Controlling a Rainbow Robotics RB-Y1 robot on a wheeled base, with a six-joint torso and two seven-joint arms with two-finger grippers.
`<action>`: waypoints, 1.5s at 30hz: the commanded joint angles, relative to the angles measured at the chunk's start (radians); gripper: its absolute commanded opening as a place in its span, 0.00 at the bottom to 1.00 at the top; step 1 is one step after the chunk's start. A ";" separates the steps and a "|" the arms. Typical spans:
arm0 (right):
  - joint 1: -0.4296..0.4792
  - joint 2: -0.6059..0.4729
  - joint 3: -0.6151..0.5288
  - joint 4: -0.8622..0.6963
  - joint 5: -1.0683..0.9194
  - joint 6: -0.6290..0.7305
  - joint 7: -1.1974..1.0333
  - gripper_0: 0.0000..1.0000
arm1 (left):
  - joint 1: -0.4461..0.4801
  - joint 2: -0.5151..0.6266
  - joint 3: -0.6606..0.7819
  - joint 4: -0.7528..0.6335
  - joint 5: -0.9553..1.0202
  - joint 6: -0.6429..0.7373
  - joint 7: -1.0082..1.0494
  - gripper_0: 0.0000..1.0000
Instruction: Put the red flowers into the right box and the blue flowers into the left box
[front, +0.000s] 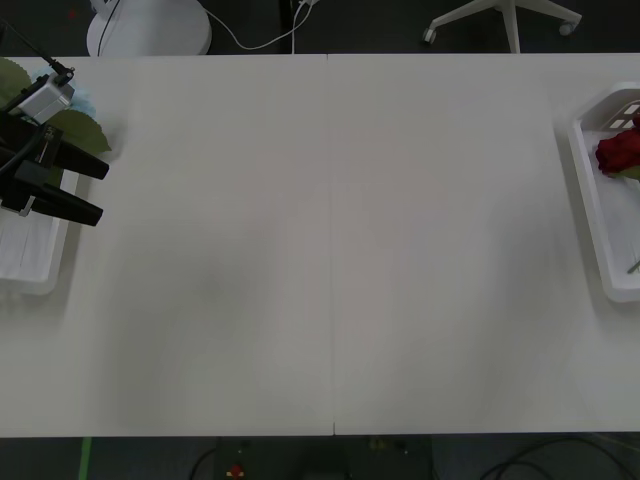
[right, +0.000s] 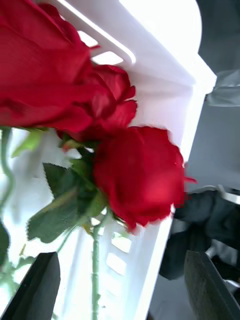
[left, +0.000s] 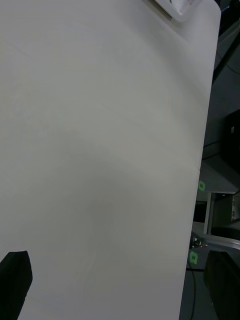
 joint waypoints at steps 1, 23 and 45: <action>0.002 -0.085 -0.025 -0.046 -0.112 0.014 0.144 0.73 | -0.050 0.001 0.024 0.006 0.013 0.010 -0.036 1.00; 0.095 -0.261 0.007 -0.703 -1.246 0.589 0.643 0.75 | -0.050 0.001 0.024 0.006 0.013 0.010 -0.036 1.00; 0.318 -0.310 0.024 -1.257 -1.543 0.543 0.852 0.75 | -0.050 0.001 0.024 0.006 0.013 0.010 -0.036 1.00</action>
